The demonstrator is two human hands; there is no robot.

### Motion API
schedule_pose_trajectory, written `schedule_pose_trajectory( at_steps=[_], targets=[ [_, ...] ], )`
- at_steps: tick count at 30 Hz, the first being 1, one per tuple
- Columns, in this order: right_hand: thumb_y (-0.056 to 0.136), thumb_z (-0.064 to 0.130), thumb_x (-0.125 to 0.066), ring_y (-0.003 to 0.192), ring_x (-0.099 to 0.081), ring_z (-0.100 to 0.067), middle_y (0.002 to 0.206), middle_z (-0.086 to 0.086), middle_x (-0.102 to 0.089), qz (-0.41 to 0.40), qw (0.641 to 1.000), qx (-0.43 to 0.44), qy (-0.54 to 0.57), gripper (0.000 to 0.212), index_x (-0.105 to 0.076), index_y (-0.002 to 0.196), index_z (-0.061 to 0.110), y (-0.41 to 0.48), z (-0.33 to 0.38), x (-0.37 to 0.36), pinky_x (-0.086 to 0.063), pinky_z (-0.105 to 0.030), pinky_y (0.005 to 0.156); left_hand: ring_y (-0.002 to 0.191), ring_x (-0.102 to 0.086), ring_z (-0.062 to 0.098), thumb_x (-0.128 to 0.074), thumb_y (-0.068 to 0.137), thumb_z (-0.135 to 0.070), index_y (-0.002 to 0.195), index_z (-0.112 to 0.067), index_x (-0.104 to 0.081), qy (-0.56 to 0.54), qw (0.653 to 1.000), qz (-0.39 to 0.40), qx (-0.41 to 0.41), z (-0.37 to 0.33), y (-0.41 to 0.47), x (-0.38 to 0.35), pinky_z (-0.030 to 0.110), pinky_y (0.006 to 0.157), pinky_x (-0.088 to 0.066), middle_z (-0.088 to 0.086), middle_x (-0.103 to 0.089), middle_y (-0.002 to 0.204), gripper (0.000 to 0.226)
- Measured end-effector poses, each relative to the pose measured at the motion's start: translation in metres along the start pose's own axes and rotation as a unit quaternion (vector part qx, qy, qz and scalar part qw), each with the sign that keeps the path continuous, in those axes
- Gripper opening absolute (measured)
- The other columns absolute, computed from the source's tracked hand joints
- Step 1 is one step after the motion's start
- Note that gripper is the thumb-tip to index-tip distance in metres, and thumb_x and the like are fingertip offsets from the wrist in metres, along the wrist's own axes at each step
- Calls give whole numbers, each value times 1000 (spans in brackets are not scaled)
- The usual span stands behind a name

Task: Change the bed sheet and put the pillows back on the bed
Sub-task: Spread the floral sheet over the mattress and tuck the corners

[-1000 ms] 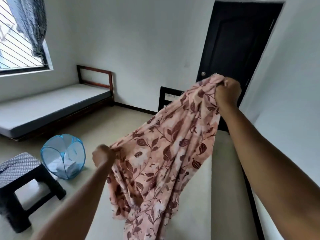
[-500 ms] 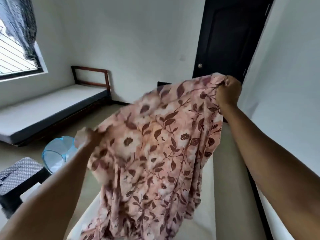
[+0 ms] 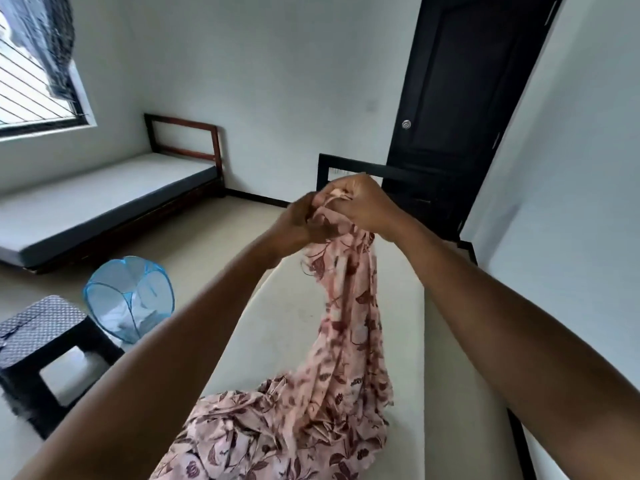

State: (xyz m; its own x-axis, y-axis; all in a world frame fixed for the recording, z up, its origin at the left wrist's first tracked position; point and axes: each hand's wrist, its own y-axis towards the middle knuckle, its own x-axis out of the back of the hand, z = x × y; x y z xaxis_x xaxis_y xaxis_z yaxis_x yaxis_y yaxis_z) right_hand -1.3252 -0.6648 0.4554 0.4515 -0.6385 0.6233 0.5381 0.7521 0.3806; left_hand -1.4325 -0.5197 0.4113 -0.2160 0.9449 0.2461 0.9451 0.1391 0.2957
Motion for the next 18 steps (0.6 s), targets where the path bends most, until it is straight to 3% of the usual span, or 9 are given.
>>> schedule_pose_trajectory(
  at_steps=[2, 4, 6, 8, 10, 11, 14, 16, 18],
  targets=[
    [90, 27, -76, 98, -73, -23, 97, -2, -78, -20, 998, -1, 56, 15, -79, 99, 16, -3, 8, 1, -56, -48, 97, 83, -65, 17, -90, 75, -21, 116, -7, -63, -11, 1000, -20, -10, -12, 4, 2, 42, 76, -58, 6, -67, 92, 51],
    [89, 21, -79, 99, -73, -18, 102, -2, -77, -49, 993, -16, 108, 20, -74, 105, 10, -10, 4, 2, -56, -42, 100, 64, -58, 11, -84, 83, -13, 105, -2, -68, 11, 999, -30, -7, -20, 7, 4, 27, 58, -50, 5, -63, 77, 29],
    [86, 16, -83, 96, -72, -15, 102, -4, -75, -62, 985, -42, 154, 32, -68, 113, 6, -21, -7, 2, -56, -38, 96, 56, -45, 10, -76, 90, -14, 83, 0, -69, 68, 997, -26, 23, -22, 10, 6, 22, 52, -35, 5, -51, 67, 17],
    [84, 15, -84, 91, -70, -13, 97, -1, -72, -41, 984, -69, 159, 32, -67, 110, 7, -35, -25, -4, -58, -37, 87, 59, -41, 15, -69, 94, -9, 76, 7, -66, 109, 993, -25, 39, -19, 11, 10, 26, 56, -31, 7, -47, 67, 24],
    [88, 16, -81, 72, -67, -8, 80, 5, -71, -11, 986, -99, 137, 13, -70, 94, 12, -51, -41, -14, -58, -28, 67, 64, -44, 18, -65, 93, -5, 80, 11, -66, 121, 991, -42, 46, -19, 8, 11, 28, 60, -36, 9, -51, 69, 21],
    [91, 17, -78, 66, -67, -9, 74, 5, -71, -3, 985, -123, 121, 8, -71, 86, 15, -59, -48, -22, -54, -27, 62, 65, -47, 18, -64, 93, -4, 81, 9, -68, 124, 990, -57, 48, -19, 6, 11, 29, 61, -40, 10, -53, 69, 18],
    [88, 23, -73, 59, -68, -12, 65, 5, -72, -9, 986, -166, -28, 22, -67, 68, 20, -82, -79, -54, -49, -28, 58, 68, -60, 23, -67, 93, -7, 87, 4, -75, 115, 988, -92, 53, -21, -5, 16, 42, 64, -56, 25, -69, 78, 15],
    [83, 30, -71, 70, -71, -19, 72, 2, -73, -10, 967, -205, -153, 17, -70, 75, 16, -98, -107, -76, -52, -31, 60, 71, -62, 24, -69, 93, -11, 85, 1, -76, 97, 986, -132, 44, -20, -11, 24, 46, 69, -58, 24, -72, 83, 16],
    [80, 29, -58, 90, -71, -36, 92, -11, -75, -3, 936, -257, -240, 24, -71, 93, 14, -116, -133, -90, -58, -38, 74, 69, -65, 25, -70, 89, -13, 77, -8, -77, 67, 977, -200, 32, -20, -17, 36, 41, 70, -56, 13, -72, 76, 16]
  ],
)
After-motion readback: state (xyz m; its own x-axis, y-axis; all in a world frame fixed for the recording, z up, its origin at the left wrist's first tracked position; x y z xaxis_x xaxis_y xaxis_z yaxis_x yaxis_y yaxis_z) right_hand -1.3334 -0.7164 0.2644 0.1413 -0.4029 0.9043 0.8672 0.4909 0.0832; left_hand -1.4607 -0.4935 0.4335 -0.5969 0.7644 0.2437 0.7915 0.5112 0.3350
